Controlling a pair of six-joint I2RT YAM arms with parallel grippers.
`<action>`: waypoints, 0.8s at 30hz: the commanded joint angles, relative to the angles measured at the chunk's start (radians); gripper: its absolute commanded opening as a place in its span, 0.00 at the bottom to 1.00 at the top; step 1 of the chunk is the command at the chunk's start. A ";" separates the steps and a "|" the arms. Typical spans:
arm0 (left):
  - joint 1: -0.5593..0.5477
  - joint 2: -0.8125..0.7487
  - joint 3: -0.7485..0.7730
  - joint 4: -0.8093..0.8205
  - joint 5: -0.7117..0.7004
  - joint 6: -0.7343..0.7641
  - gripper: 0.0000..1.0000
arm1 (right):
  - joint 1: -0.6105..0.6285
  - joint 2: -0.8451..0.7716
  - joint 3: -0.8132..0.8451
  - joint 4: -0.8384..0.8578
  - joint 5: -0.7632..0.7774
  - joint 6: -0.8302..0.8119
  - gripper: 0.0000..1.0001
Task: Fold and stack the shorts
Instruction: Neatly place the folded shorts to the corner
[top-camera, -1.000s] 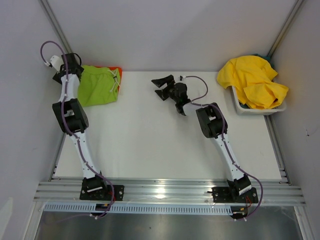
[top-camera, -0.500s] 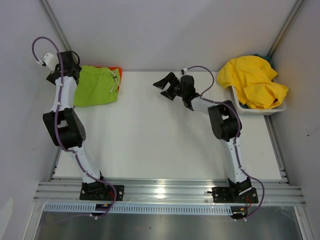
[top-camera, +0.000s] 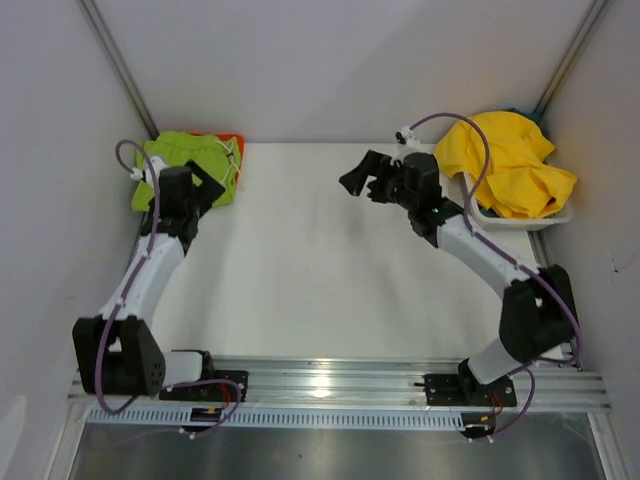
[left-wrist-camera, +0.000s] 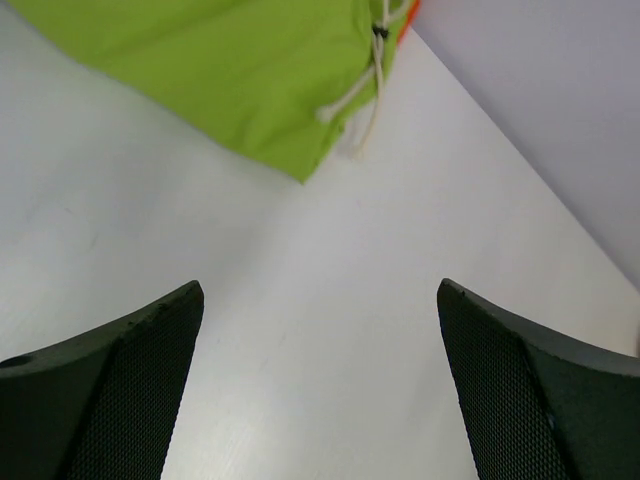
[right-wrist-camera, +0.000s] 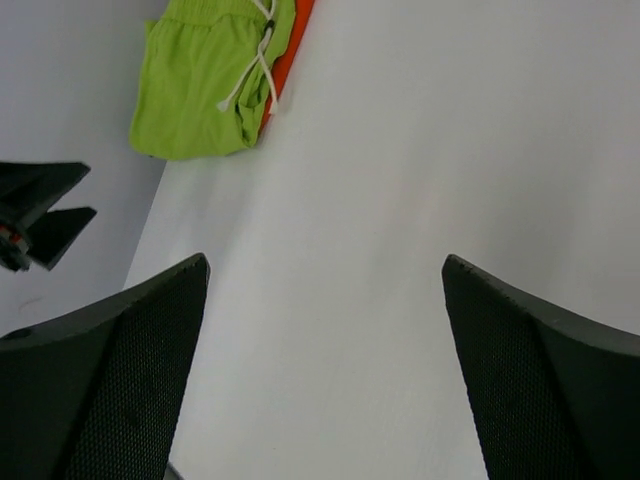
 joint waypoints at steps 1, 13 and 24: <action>-0.062 -0.214 -0.161 0.177 0.090 0.038 0.99 | -0.016 -0.177 -0.142 -0.051 0.138 -0.134 0.99; -0.141 -0.832 -0.630 0.181 0.164 0.109 0.99 | -0.048 -0.829 -0.645 -0.064 0.339 -0.234 0.99; -0.141 -1.124 -0.857 0.101 0.300 0.199 0.99 | -0.054 -1.136 -0.880 -0.179 0.400 -0.236 0.99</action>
